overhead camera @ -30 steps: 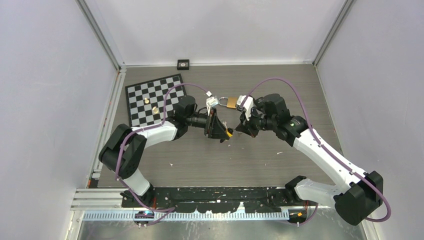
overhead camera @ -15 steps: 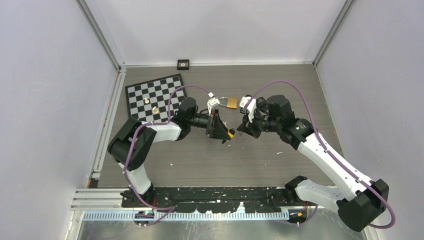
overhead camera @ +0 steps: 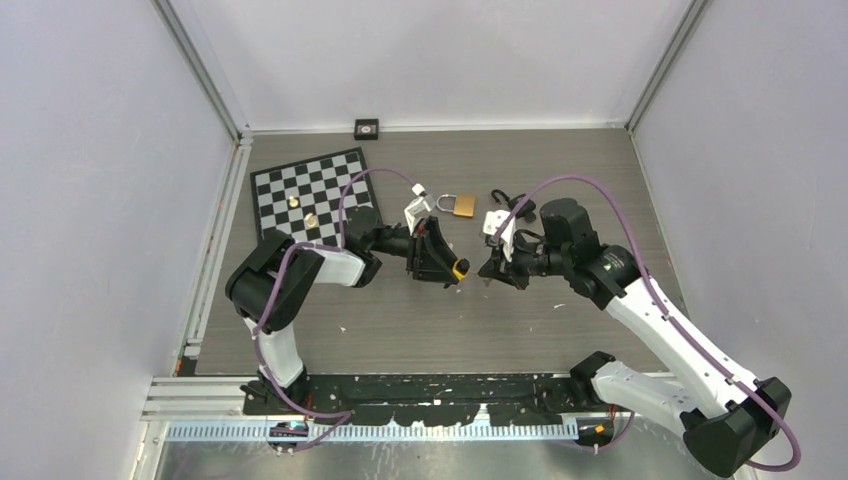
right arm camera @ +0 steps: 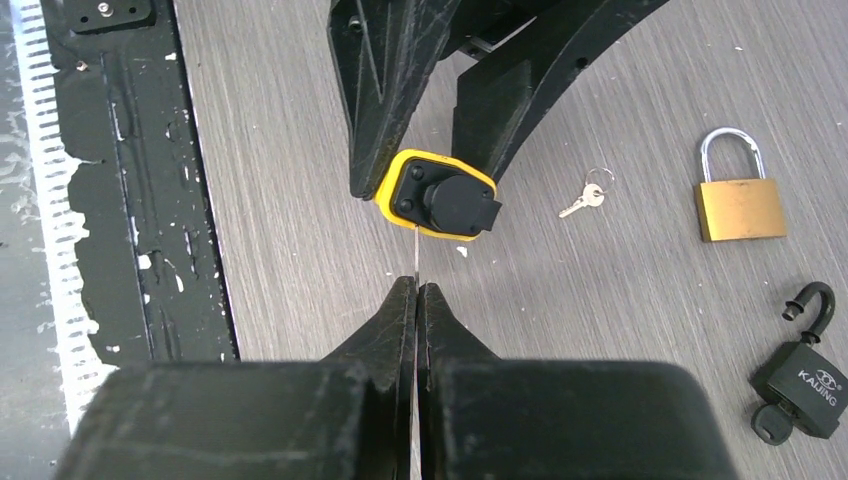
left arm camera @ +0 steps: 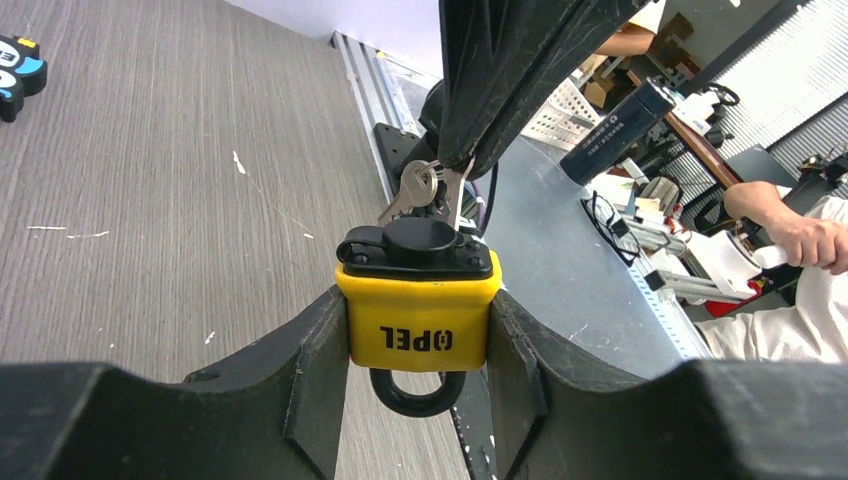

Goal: Unlock with the key

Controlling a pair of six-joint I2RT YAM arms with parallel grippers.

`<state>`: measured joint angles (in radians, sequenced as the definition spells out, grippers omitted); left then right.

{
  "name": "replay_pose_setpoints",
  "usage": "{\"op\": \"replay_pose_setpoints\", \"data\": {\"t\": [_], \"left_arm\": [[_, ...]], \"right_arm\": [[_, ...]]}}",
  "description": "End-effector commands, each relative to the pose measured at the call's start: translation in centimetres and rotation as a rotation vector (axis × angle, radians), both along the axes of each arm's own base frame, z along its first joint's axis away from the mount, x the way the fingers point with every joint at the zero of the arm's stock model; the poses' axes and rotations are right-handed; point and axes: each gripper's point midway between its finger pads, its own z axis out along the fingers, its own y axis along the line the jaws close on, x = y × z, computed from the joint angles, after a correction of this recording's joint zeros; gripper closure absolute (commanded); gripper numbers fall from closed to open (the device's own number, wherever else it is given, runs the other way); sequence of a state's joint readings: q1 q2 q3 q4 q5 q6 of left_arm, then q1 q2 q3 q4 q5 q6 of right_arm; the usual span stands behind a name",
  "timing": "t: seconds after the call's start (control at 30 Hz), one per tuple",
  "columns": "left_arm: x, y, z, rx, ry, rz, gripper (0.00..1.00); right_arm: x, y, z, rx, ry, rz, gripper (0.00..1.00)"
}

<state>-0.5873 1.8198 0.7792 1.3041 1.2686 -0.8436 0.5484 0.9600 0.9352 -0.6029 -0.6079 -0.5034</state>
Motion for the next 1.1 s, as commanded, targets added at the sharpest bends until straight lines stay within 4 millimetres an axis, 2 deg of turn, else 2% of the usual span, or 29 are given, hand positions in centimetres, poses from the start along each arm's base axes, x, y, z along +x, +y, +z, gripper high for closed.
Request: {"op": "replay_pose_setpoints", "data": {"t": [0.0,0.13,0.33,0.67,1.07], "left_arm": [[-0.1,0.2,1.2,-0.055,-0.086,-0.008,1.0],[0.0,0.1,0.9,-0.045,-0.081,-0.002,1.0],[0.0,0.2,0.9,-0.039,-0.077,0.001,1.0],[0.2,0.1,0.3,-0.009,-0.073,0.018,1.0],[0.5,0.1,0.5,0.003,-0.071,0.033,1.0]], "right_arm": [[-0.5,0.8,1.6,0.031,-0.045,0.053,1.0],[-0.6,1.0,1.6,0.032,-0.041,0.057,1.0],[0.5,1.0,1.8,0.029,-0.064,0.003,0.99],[0.1,1.2,3.1,0.057,-0.059,0.01,1.0],[0.5,1.9,1.4,0.047,0.004,0.013,1.0]]}}
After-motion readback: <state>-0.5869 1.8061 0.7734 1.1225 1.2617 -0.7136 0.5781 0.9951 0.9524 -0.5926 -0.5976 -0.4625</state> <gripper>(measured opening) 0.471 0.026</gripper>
